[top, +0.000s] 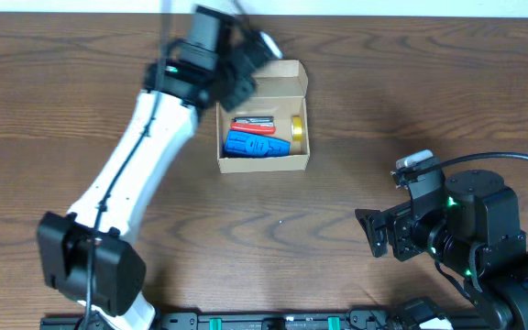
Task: Pack container
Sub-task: 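Carry the black whiteboard marker into the box and release, then move left gripper to the black Sharpie marker and grasp it, then lift the Sharpie and lower it into the box, then withdraw left gripper from the box toward the box's left flap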
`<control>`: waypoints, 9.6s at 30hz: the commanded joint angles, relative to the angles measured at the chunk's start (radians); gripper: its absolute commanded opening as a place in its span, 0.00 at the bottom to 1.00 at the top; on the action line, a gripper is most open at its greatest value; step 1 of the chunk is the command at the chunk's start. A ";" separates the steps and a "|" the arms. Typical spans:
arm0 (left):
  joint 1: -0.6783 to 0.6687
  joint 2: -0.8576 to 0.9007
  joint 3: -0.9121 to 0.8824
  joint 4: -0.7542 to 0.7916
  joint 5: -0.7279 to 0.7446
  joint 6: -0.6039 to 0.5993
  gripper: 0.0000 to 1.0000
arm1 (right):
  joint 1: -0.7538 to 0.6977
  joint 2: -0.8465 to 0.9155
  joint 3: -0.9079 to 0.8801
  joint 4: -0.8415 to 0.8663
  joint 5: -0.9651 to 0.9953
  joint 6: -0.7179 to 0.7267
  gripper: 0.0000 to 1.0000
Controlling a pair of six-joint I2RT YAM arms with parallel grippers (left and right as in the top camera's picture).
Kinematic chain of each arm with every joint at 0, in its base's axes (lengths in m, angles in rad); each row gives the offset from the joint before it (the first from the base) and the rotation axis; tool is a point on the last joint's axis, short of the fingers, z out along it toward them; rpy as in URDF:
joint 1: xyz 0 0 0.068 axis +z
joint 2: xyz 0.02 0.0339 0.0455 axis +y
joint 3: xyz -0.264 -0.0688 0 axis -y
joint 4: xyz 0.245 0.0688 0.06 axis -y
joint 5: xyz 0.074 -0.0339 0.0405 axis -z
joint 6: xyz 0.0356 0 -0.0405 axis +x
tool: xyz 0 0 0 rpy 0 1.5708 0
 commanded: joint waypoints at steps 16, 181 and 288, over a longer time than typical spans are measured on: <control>-0.067 0.157 -0.006 -0.198 0.192 0.498 0.06 | -0.007 0.000 -0.003 -0.001 -0.007 0.006 0.99; 0.351 0.064 0.008 -0.114 -0.047 -0.342 0.06 | -0.007 0.000 -0.003 -0.001 -0.007 0.006 0.99; 0.346 0.025 0.042 -0.279 0.377 -0.536 0.06 | -0.013 0.209 -0.045 0.243 -0.038 -0.026 0.34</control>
